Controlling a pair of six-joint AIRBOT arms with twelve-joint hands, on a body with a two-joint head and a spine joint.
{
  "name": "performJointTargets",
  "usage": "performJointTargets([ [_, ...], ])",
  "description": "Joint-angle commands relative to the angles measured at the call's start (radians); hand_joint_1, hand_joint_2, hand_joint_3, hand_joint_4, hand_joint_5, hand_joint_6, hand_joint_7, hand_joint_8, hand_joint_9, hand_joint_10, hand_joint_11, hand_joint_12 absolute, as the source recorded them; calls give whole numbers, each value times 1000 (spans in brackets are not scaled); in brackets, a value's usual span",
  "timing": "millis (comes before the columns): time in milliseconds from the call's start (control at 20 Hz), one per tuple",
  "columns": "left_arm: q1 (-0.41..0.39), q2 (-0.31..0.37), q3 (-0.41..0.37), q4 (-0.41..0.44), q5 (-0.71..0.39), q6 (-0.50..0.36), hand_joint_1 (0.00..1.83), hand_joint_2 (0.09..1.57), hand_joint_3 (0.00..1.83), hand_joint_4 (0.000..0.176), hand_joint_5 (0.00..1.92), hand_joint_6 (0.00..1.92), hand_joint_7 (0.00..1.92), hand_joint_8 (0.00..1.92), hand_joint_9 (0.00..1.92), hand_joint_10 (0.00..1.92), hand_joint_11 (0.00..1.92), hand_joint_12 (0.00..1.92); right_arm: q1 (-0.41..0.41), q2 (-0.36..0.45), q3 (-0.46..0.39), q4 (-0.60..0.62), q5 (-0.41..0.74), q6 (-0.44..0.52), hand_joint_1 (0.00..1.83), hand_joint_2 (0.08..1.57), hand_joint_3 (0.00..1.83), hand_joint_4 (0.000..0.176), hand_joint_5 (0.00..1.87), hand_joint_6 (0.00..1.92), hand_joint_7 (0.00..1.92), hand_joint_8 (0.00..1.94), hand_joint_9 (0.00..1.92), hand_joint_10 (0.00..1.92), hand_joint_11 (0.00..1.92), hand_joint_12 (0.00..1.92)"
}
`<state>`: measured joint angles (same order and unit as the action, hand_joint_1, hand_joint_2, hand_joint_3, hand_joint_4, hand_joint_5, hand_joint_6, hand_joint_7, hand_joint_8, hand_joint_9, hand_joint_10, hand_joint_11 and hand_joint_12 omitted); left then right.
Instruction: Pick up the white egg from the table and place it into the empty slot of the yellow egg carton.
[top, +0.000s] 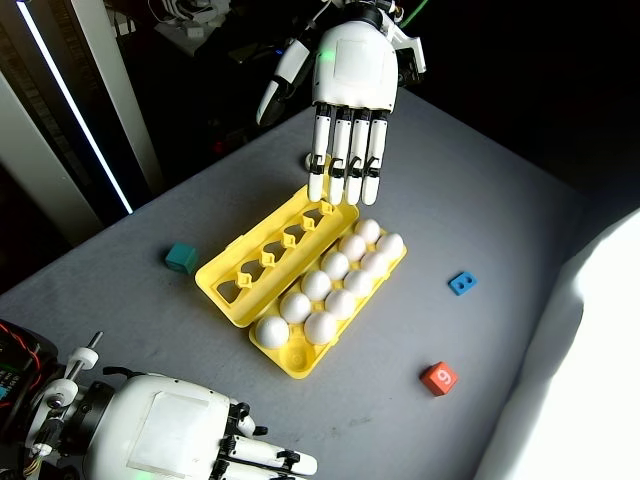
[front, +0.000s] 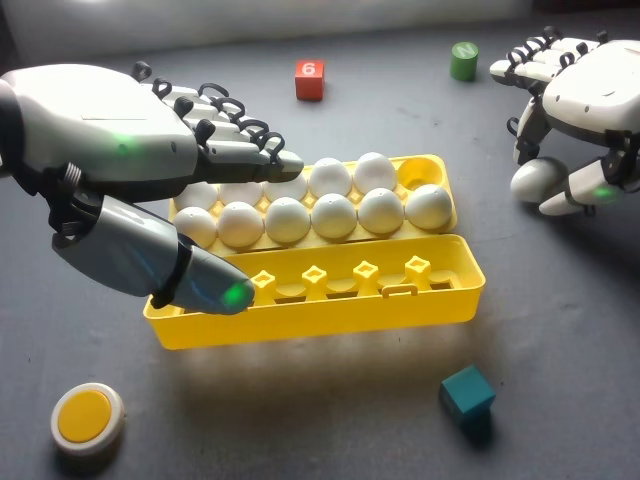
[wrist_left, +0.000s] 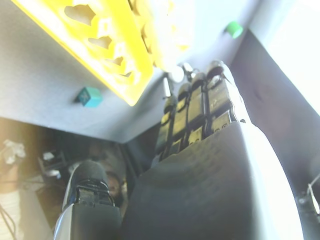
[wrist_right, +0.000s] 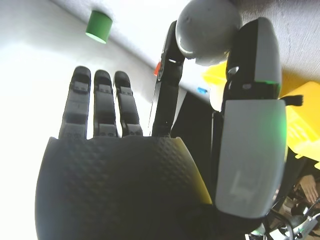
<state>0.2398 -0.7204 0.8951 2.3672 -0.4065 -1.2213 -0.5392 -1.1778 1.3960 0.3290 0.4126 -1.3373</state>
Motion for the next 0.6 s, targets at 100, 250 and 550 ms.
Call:
performJointTargets([
  [100, -12, 0, -2, -20, 65, -1, 0, 1136, 4, 0, 0, 0, 15, 0, 0, 0, 0, 0, 19, 5, 1, -5, 109, 31, 1049, 1063, 0, 176, 1078, 827, 0, 0, 0, 0, 0, 0],
  [250, -14, 0, -2, -20, 65, -1, 0, 1138, 4, 0, 0, 0, 28, 4, 4, 1, 0, 0, 48, 9, -3, -5, 110, 169, 1100, 1093, 4, 0, 1028, 915, 90, 6, 0, 0, 0, 0],
  [550, -15, 0, -4, -20, 65, -1, 0, 1138, 3, 0, 0, 0, 31, 4, 6, 2, 0, 0, 68, 3, -10, -58, 156, 372, 1047, 1122, 4, 77, 963, 1024, 76, 1, 0, 0, 0, 0],
])
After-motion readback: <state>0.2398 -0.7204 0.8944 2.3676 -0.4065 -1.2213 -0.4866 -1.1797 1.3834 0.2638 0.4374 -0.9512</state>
